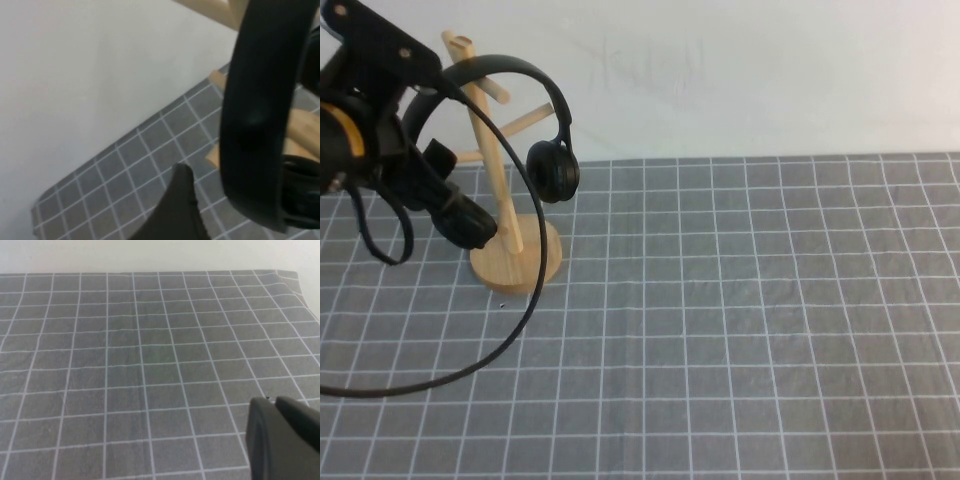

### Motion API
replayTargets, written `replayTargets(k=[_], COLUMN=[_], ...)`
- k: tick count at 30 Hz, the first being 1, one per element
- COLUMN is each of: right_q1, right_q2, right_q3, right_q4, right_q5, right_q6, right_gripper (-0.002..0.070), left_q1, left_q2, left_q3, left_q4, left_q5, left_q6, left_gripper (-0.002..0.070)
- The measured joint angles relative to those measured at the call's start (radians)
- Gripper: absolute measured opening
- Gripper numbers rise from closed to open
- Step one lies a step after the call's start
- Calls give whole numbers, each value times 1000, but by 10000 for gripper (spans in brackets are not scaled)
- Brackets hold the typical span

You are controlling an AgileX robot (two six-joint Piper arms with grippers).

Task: Take out the headphones from the headphone stand
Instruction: Pick up the headphones from the headphone stand

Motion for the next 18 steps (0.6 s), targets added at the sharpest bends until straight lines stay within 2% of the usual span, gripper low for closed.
replayTargets(k=[4, 9, 14, 16, 18], right_q1=[0, 0, 0, 0, 0], right_q2=[0, 0, 0, 0, 0], right_q3=[0, 0, 0, 0, 0], right_q4=[0, 0, 0, 0, 0], right_q5=[0, 0, 0, 0, 0], right_q6=[0, 0, 0, 0, 0], right_gripper=[-6, -6, -6, -6, -6], left_q1=[-1, -2, -2, -2, -2], left_q2=[59, 93, 103, 103, 103], left_q3=[0, 0, 0, 0, 0], left_q4=[193, 450, 559, 565, 567], left_q5=[-13, -28, -62, -71, -77], left_q6=[-125, -434, -612, -635, -651], left_gripper=[593, 596, 584, 533, 433])
